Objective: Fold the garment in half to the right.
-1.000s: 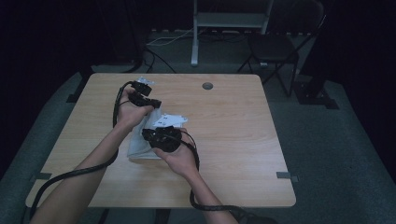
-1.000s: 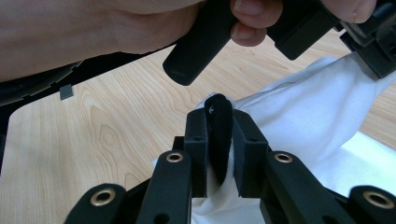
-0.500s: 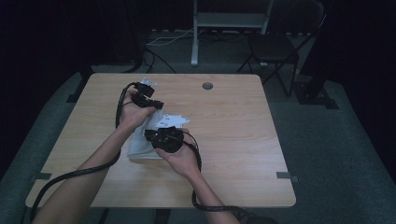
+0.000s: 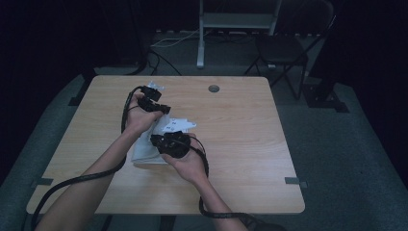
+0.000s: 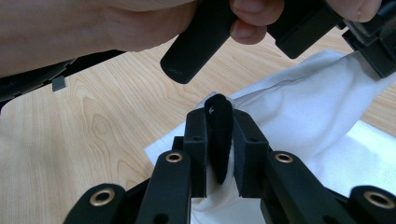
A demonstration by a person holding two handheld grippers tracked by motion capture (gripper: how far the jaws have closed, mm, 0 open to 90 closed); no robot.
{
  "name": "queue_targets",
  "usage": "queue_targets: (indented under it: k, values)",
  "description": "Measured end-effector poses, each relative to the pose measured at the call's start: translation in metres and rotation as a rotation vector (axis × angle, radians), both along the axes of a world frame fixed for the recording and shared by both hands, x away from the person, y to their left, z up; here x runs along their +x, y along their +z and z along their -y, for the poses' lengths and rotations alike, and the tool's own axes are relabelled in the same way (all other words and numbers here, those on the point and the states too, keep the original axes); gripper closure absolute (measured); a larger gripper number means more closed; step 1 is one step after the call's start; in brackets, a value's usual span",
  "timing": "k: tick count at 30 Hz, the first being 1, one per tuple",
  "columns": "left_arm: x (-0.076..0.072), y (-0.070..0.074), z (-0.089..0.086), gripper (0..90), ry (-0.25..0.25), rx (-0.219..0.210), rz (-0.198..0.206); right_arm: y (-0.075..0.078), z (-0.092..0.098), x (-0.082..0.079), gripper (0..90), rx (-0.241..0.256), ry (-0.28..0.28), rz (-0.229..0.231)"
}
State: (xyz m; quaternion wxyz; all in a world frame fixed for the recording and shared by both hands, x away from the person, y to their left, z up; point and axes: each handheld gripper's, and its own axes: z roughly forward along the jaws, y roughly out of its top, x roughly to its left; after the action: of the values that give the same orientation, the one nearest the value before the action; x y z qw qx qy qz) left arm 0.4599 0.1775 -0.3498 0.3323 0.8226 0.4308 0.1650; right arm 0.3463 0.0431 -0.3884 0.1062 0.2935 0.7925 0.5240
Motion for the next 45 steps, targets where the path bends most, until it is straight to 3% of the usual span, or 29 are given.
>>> queue_targets:
  k: [45]
  values:
    - [0.001,-0.015,0.014,85.1,-0.014,-0.014,-0.017,-0.008,0.01,0.0,77.5,-0.018,-0.011,-0.016]
